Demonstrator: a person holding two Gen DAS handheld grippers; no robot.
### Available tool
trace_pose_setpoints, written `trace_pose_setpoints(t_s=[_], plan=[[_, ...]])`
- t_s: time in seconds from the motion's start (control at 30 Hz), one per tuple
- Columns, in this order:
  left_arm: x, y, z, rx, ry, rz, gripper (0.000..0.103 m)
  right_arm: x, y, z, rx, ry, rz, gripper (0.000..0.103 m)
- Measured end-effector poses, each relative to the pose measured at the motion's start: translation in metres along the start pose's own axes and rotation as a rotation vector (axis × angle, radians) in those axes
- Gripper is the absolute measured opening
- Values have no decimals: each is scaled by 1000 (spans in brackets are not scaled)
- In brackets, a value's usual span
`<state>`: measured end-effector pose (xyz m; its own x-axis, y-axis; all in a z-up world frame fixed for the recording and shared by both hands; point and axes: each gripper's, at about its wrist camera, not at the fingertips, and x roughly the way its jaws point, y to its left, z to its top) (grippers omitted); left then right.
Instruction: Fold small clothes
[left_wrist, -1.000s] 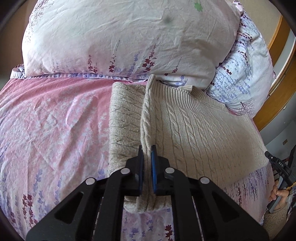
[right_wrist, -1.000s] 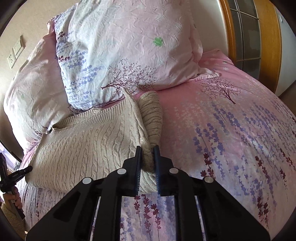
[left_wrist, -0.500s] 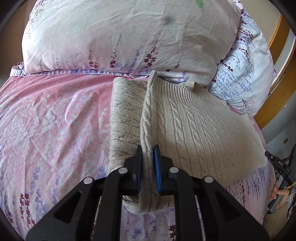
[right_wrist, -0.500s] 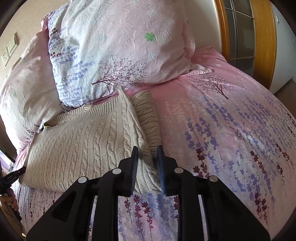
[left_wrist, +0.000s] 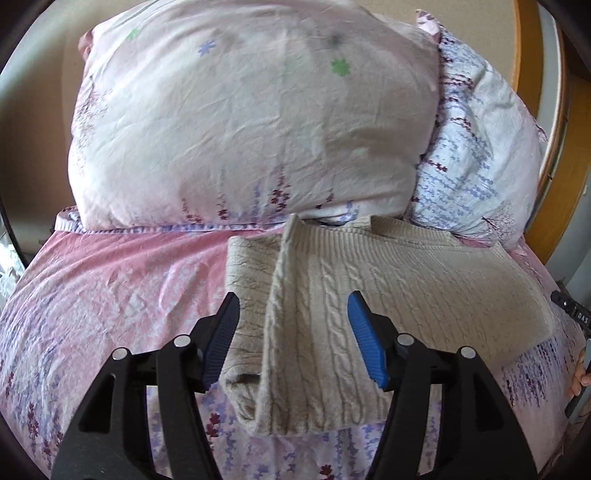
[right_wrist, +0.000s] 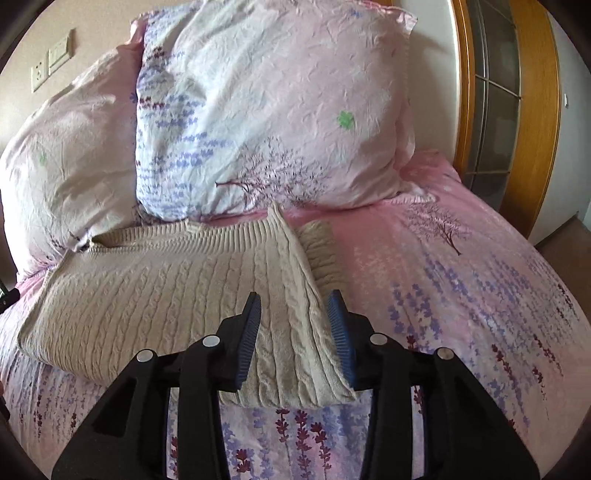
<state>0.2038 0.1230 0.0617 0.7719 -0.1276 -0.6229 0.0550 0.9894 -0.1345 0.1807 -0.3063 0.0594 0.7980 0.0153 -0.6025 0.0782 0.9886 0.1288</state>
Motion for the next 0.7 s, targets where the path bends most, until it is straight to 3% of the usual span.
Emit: trace_pose_setpoints(t_s=[0.13,0.27,0.33,0.47,0.57,0.63,0.7], plan=[[14,-26,-1,61,32,-40,63,18,9,1,-46,115,81,41],[37,-30,-12,50,132,-58,63,52,7,-13,-34,249,72,43],[51,-25,-19,30,199,-51,63,55,6,-11,-33,243,79,43],[50,-18,-21,-9,193,-85,65,58,14,-4,-47,290,31,44],[41,-1,-17,-96,176,-114,64,52,28,4,-64,259,15,44],[35,15,-12,-148,149,-114,64,50,41,7,-76,235,38,57],[32,30,-7,-190,143,-79,64,54,59,7,-111,229,41,59]])
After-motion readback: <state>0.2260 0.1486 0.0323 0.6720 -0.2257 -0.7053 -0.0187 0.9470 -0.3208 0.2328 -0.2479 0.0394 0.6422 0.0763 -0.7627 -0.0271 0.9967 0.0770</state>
